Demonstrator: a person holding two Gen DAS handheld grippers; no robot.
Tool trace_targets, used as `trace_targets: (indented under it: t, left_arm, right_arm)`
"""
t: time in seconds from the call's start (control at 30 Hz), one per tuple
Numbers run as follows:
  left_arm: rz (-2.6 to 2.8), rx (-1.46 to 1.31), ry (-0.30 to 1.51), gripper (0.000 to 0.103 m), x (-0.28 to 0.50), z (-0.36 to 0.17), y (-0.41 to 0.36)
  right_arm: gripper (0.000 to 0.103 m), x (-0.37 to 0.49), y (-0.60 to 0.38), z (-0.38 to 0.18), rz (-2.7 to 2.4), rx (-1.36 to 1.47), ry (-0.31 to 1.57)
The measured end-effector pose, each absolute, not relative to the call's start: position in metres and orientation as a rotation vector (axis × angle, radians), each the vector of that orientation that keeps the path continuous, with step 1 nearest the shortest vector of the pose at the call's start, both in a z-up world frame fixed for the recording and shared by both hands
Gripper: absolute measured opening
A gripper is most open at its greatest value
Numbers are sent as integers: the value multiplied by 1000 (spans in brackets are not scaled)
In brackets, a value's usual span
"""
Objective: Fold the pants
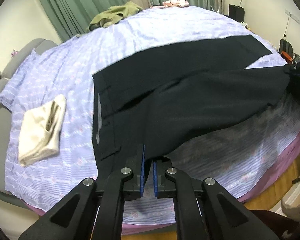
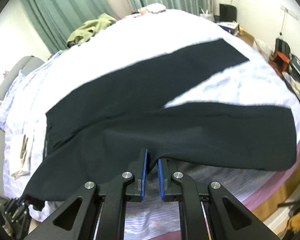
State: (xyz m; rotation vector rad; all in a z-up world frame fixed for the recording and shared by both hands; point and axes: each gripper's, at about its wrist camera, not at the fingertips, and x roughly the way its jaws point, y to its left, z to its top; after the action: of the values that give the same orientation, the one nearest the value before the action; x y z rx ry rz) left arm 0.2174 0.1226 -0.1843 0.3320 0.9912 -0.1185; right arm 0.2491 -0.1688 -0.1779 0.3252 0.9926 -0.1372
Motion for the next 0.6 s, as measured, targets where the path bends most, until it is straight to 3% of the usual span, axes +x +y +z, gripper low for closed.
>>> trace_targets:
  t: [0.6]
  left_arm:
    - [-82, 377, 819, 6, 333, -110, 125]
  right_arm:
    - [10, 322, -173, -106, -70, 249, 935]
